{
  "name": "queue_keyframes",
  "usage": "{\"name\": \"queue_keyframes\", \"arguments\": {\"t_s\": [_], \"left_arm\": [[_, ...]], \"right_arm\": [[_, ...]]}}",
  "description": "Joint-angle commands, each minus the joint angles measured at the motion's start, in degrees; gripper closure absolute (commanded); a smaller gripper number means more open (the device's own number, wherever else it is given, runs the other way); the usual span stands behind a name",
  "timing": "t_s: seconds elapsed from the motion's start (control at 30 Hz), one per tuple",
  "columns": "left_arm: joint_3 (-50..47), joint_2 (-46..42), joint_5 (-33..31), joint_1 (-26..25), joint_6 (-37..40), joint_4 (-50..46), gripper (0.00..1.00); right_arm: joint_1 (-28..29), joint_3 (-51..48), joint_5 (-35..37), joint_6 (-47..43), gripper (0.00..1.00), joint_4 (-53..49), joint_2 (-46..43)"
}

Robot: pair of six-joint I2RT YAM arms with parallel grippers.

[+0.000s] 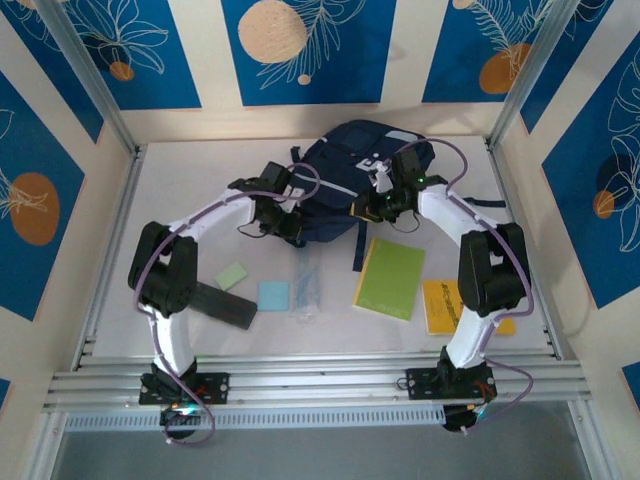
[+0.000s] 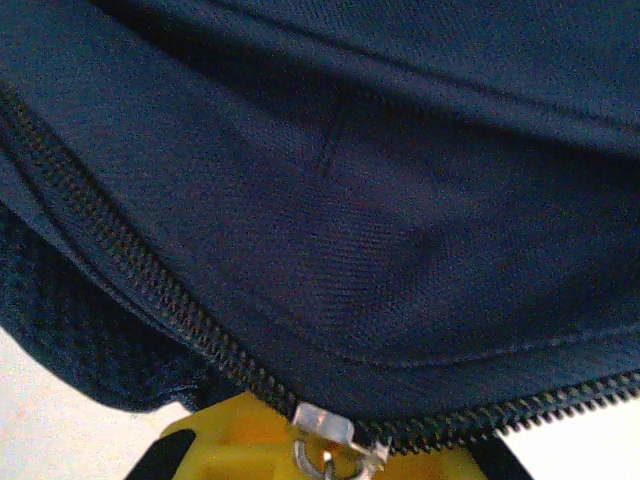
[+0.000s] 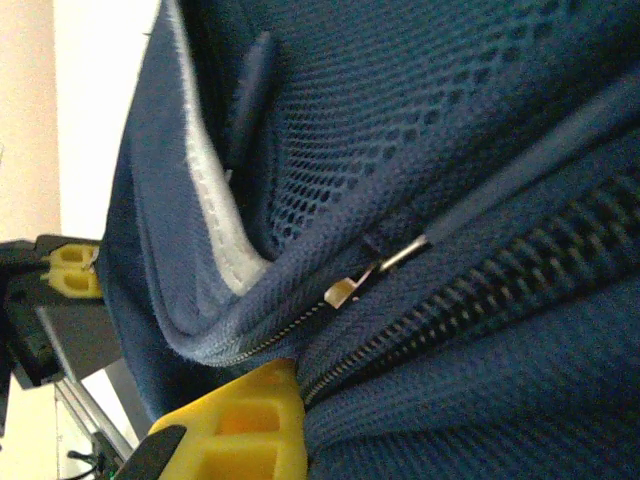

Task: Pack the student bag
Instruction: Unzip the student bag at the top-center of the table.

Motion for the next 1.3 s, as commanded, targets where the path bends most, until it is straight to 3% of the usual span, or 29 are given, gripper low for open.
{"name": "queue_keyframes", "arguments": {"t_s": [0.0, 0.13, 0.2, 0.37, 0.5, 0.7, 0.93, 1.0, 1.07, 1.13, 1.2, 1.27], "left_arm": [[-4.0, -5.4, 1.5, -3.6, -4.8, -4.0, 1.00], [-4.6, -5.1, 7.9, -10.1, -10.7, 1.8, 1.00], [-3.5, -4.2, 11.2, -11.8, -13.3, 5.5, 1.00], [3.7, -0.6, 14.7, -14.7, -15.3, 8.5, 1.00], [7.7, 1.4, 16.1, -15.6, -16.0, 8.9, 1.00], [7.8, 2.2, 16.8, -15.8, -18.2, 11.7, 1.00], [7.0, 1.3, 17.1, -16.8, -18.9, 11.3, 1.00], [6.1, 0.8, 16.5, -16.9, -19.1, 11.3, 1.00], [4.8, 0.5, 16.1, -16.9, -19.5, 11.4, 1.00], [3.5, -0.1, 15.3, -16.8, -19.3, 11.1, 1.00], [2.6, -0.6, 13.9, -16.6, -18.2, 9.4, 1.00], [2.2, -1.1, 12.5, -15.9, -16.6, 6.6, 1.00]], "right_arm": [[-6.4, 8.6, 7.9, -2.3, 1.00, -4.4, 3.8], [-8.4, 10.6, 6.2, 6.4, 0.90, -3.1, 4.9], [-9.3, 10.0, 4.3, 9.3, 0.77, -2.1, 4.8], [-10.5, 0.7, 0.9, 15.0, 0.23, 0.3, -1.0], [-10.4, -11.2, 0.4, 18.7, 0.02, 2.8, -11.0], [-7.3, -29.2, -3.1, 29.4, 0.01, 12.9, -24.1], [0.9, -35.6, 5.0, 42.0, 0.00, 36.7, -21.4], [2.5, -34.9, 6.2, 44.2, 0.03, 42.0, -18.7], [3.8, -34.2, 8.3, 45.2, 0.14, 44.1, -16.9], [4.5, -33.9, 10.0, 45.0, 0.41, 44.3, -16.3], [4.5, -34.0, 12.0, 43.7, 0.85, 42.2, -17.1], [3.9, -34.0, 12.7, 41.0, 1.00, 39.9, -18.6]]}}
